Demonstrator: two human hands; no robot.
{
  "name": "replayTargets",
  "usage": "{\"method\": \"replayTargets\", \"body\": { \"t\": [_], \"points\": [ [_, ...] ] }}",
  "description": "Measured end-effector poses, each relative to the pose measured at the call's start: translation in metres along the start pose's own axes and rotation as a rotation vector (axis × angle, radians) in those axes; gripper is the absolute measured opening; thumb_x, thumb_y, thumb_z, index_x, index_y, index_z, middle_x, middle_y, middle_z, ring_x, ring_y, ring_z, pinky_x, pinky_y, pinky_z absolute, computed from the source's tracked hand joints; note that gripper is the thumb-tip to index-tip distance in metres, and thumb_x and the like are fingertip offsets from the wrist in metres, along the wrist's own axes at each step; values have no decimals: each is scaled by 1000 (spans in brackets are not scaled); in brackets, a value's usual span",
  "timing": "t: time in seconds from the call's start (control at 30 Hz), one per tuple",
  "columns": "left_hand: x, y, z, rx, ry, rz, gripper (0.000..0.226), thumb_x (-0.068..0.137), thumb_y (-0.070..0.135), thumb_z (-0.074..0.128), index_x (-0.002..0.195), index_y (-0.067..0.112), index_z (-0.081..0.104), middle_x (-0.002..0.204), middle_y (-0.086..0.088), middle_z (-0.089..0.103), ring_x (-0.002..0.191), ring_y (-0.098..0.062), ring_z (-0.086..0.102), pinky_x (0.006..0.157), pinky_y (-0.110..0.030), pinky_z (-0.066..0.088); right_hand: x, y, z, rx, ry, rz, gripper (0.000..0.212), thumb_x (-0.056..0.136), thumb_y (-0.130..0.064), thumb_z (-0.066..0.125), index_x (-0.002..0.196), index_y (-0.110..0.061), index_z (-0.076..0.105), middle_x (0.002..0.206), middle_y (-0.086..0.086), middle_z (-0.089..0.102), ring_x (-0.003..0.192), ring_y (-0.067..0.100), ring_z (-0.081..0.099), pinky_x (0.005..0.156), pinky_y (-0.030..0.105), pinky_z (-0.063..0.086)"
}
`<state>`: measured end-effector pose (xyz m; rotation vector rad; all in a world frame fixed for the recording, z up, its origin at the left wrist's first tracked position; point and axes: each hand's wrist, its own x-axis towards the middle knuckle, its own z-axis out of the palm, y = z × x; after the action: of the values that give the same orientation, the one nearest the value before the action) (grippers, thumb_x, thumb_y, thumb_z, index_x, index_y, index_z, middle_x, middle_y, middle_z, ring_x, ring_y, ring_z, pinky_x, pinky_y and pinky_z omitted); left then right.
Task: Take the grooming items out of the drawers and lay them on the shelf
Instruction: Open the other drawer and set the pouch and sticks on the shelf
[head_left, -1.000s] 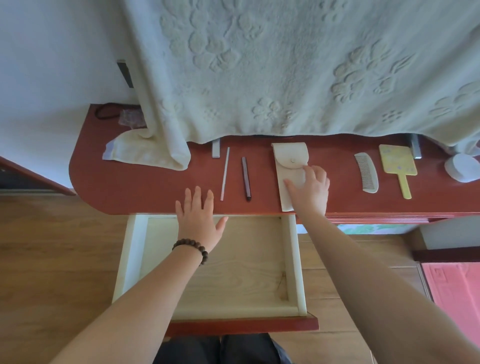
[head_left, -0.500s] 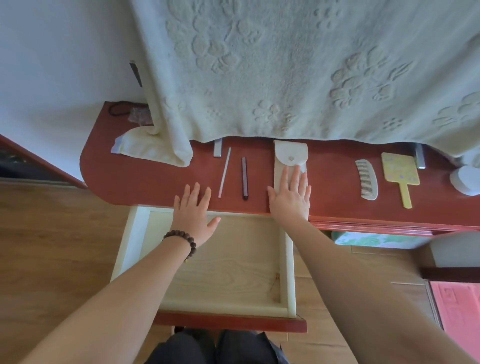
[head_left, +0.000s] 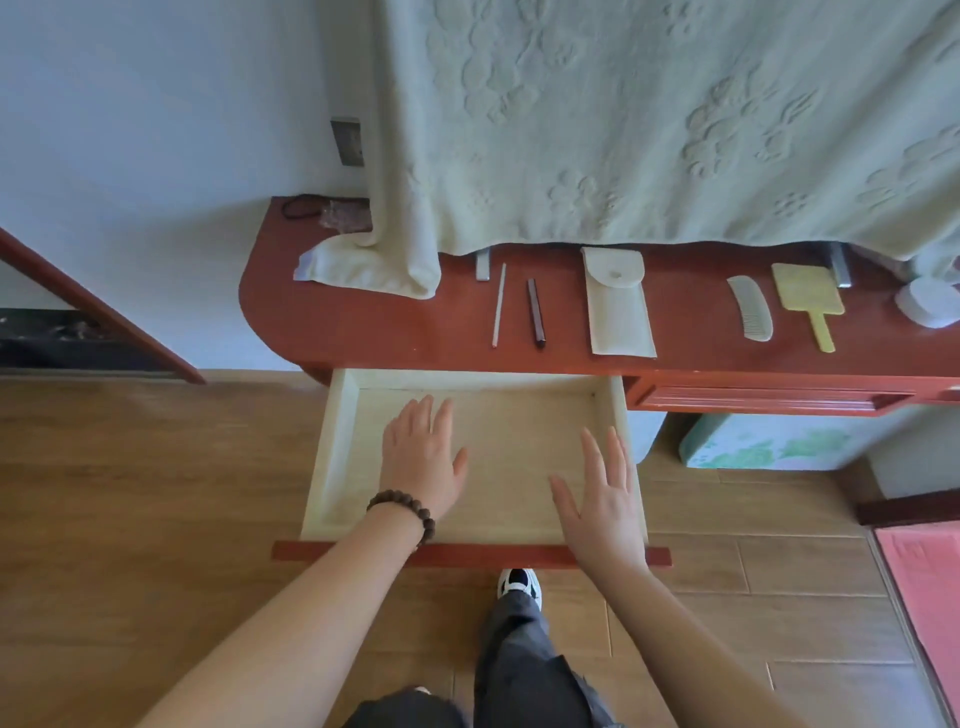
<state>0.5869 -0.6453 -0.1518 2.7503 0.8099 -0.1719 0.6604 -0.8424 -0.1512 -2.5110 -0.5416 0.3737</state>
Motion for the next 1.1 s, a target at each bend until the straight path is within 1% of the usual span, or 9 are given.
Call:
{"method": "replayTargets", "body": {
  "t": [0.1, 0.17, 0.3, 0.43, 0.53, 0.63, 0.73, 0.9, 1.1],
  "points": [
    [-54, -23, 16, -9, 42, -40, 66, 92, 49, 47, 146, 15, 30, 153, -13, 31, 143, -31, 25, 114, -48, 27, -54, -4, 29, -44, 7, 99, 87, 84, -63, 49, 151, -25, 9, 160, 4, -3, 147, 20, -7, 120, 42, 8],
    [-85, -39, 27, 1, 55, -95, 72, 89, 54, 49, 146, 14, 30, 151, -16, 33, 142, -33, 27, 112, -50, 30, -78, -8, 45, -69, 9, 190, 101, 78, -71, 48, 152, -22, 1, 160, 5, -9, 147, 19, -12, 121, 40, 3],
    [-137, -62, 44, -3, 44, -217, 90, 84, 63, 49, 150, 10, 17, 157, -19, 17, 145, -36, 18, 115, -51, 24, -108, -16, 68, -18, 39, 377, 120, 71, -78, 49, 150, -11, -11, 159, 10, -14, 147, 21, -13, 120, 40, 1],
    [-162, -65, 56, -133, -27, -418, 109, 82, 69, 46, 150, 5, -9, 158, -21, -12, 147, -36, 2, 118, -52, 17, -114, -18, 76, 111, 59, 565, 126, 70, -71, 60, 148, -6, -13, 158, 12, -15, 147, 22, -11, 120, 39, 1],
    [-159, -58, 62, -287, -78, -568, 119, 79, 73, 48, 146, 2, -20, 157, -22, -15, 147, -36, 3, 119, -49, 16, -106, -19, 75, 169, 70, 647, 128, 69, -68, 65, 148, -4, -14, 158, 12, -15, 147, 23, -10, 120, 40, 3],
    [-148, -49, 62, -387, -81, -623, 127, 76, 73, 53, 144, -4, -21, 157, -23, -14, 147, -35, 10, 118, -44, 18, -94, -19, 75, 204, 74, 687, 131, 68, -64, 70, 147, -1, -15, 158, 14, -14, 147, 23, -10, 119, 40, 2],
    [-136, -41, 62, -458, -54, -680, 132, 74, 74, 56, 143, -6, -23, 157, -23, -17, 147, -33, 9, 117, -40, 18, -86, -18, 79, 238, 91, 690, 133, 67, -58, 74, 146, 1, -16, 158, 15, -13, 147, 23, -9, 119, 38, 2],
    [-116, -36, 63, -501, -25, -728, 135, 72, 75, 56, 142, -7, -25, 157, -22, -19, 148, -31, 2, 117, -41, 19, -72, -16, 80, 237, 100, 662, 131, 69, -56, 73, 145, 4, -15, 158, 17, -12, 147, 23, -10, 119, 34, -1],
    [-82, -31, 61, -505, 20, -756, 135, 70, 77, 54, 142, -2, -27, 158, -20, -17, 147, -32, 10, 115, -45, 29, -37, -14, 75, 240, 55, 649, 132, 69, -63, 69, 145, 3, -17, 158, 15, -15, 147, 22, -11, 119, 34, -2]
  ]
}}
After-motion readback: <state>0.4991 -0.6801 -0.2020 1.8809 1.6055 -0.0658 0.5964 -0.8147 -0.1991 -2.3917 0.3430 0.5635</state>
